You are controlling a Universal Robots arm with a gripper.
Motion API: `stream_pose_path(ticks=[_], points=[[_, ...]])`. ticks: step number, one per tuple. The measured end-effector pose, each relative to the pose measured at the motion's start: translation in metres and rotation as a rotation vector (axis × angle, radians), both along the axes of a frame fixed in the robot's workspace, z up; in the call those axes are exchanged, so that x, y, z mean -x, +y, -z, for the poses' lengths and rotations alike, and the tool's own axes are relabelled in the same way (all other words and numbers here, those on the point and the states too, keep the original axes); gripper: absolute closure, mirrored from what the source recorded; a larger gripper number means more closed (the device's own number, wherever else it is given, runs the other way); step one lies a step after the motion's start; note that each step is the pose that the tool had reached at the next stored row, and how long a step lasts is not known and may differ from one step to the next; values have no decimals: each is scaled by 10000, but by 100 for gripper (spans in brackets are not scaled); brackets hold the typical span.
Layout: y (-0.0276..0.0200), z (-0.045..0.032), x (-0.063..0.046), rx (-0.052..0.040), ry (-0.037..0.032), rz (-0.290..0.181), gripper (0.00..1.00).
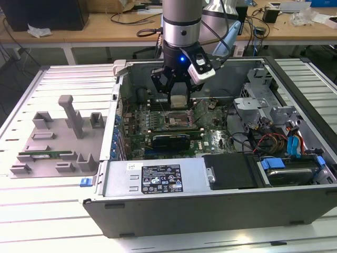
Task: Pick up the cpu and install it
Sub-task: 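Place the cpu into insertion slot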
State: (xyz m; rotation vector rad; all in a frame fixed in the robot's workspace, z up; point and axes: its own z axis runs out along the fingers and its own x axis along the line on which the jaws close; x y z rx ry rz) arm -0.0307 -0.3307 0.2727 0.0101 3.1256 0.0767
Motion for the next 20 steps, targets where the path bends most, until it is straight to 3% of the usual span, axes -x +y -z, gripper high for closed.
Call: stream_pose_path(ticks=[8, 20], points=[[0, 1, 0, 0, 0, 23, 46], [0, 2, 0, -1, 0, 1174, 46]])
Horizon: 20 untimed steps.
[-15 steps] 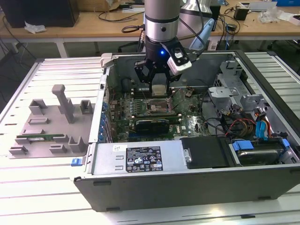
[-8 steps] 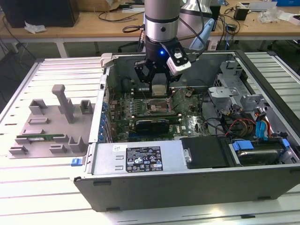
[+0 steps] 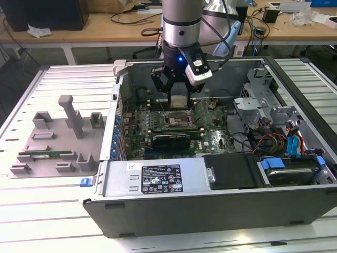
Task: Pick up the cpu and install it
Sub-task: 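Place the cpu into insertion slot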
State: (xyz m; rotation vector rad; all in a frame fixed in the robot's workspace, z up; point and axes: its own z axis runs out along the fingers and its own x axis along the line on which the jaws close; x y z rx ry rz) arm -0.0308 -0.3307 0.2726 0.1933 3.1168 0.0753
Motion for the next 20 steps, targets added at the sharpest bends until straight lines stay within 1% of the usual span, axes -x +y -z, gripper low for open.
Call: stream_pose_path(ticks=[4, 6, 8, 11, 13, 17, 20], points=[[0, 0, 0, 0, 0, 592, 46], [0, 0, 0, 0, 0, 1042, 46], [0, 0, 0, 0, 0, 1335, 46], [0, 0, 0, 0, 0, 2033, 46], [0, 0, 0, 0, 0, 2667, 46], [0, 0, 0, 0, 0, 3272, 46], [0, 0, 0, 0, 0, 3947, 46]])
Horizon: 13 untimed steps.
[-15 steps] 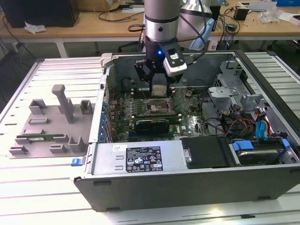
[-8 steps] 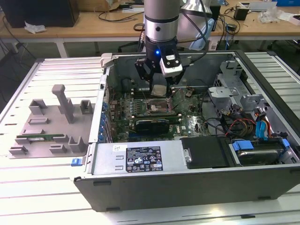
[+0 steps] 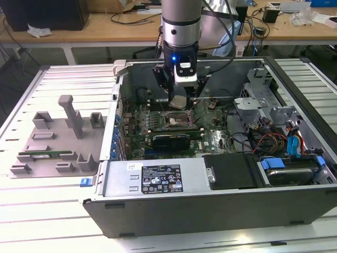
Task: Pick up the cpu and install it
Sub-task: 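Place the cpu into insertion slot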
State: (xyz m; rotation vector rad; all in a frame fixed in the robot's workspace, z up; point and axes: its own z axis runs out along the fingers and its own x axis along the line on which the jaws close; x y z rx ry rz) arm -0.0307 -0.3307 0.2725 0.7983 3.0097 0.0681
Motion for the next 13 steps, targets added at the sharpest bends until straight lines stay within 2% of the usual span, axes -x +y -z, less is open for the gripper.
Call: stream_pose_path(ticks=[13], points=[[0, 3, 0, 0, 0, 2468, 46]])
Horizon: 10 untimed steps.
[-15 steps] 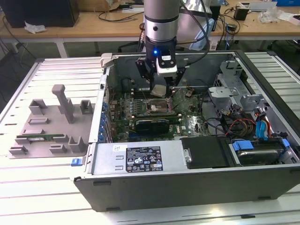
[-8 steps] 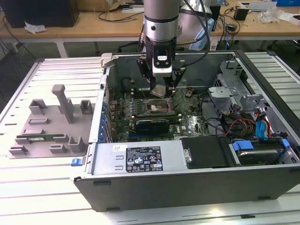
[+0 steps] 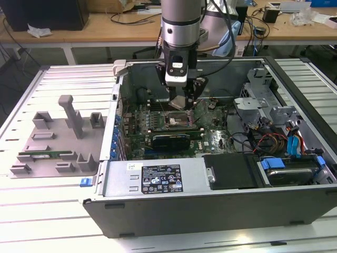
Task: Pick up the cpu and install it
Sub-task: 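Place the cpu into insertion slot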
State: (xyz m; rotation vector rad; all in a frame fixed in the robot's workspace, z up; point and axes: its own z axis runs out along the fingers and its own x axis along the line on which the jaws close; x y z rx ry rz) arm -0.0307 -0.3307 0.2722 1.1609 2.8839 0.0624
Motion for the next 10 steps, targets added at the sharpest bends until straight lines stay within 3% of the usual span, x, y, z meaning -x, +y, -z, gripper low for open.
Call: stream_pose_path(ticks=[4, 6, 8, 10], points=[[0, 2, 0, 0, 0, 778, 46], [0, 3, 0, 0, 0, 1490, 46], [0, 4, 0, 0, 1, 1819, 46], [0, 5, 0, 0, 0, 2438, 46]])
